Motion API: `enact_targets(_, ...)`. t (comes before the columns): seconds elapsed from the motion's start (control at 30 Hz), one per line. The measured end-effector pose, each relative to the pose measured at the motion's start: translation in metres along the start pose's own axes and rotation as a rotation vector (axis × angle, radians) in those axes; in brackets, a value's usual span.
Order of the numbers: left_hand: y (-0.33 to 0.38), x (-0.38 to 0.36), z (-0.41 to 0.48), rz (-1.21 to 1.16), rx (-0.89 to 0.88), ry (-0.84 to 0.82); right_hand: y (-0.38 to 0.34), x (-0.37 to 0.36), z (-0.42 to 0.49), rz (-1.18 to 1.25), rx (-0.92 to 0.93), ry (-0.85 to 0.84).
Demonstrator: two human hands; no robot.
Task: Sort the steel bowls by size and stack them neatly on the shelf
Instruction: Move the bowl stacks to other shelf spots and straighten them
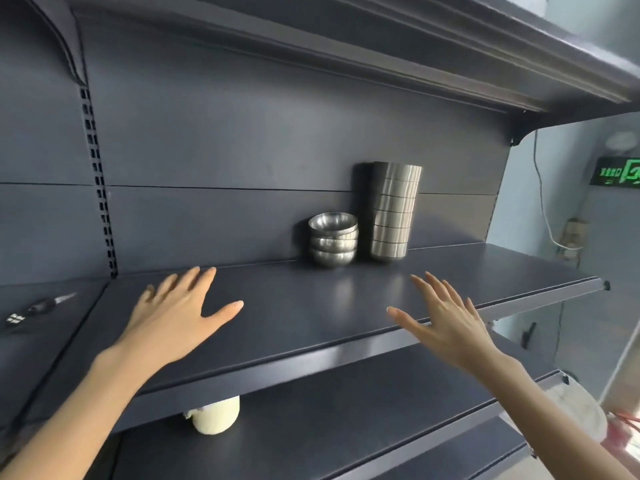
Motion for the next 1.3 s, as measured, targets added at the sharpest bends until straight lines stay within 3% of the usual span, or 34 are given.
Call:
enact_targets(0.37,0.053,0.006,0.095,-0.004,-0.052,0.033,0.004,-0.023,0.105,0.077,0.112,0.009)
enact_targets(0.57,0.103,-0.002,0.171,-0.080,-0.143,-0.056,-0.001,-0.031,0.171,0.185,0.176,0.030)
enact_targets(0.7,0.133,-0.017,0.203,-0.263,-0.165,-0.152,-0.008,-0.046,0.210,0.325,0.223,-0.019)
enact_targets(0.93,0.150,-0.029,0.244,-0.476,-0.148,-0.059,-0.012,-0.057,0.259,0.504,0.364,-0.029)
enact_targets(1.1,0.166,-0.048,0.261,-0.739,-0.116,-0.081,-0.018,-0.070,0.292,0.899,0.388,-0.134)
enact_targets(1.3,0.176,-0.074,0.271,-1.024,-0.119,0.057,-0.028,-0.091,0.302,1.181,0.453,-0.193)
Point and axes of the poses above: each hand's wrist, its own z-axis towards the middle knuckle, its own x-axis out of the back of the hand, y = z × x, the point moved 7 cm from there along z, towards the middle knuckle, and after that the axes turned 7 degrees about -y, right-handed, at the moved point
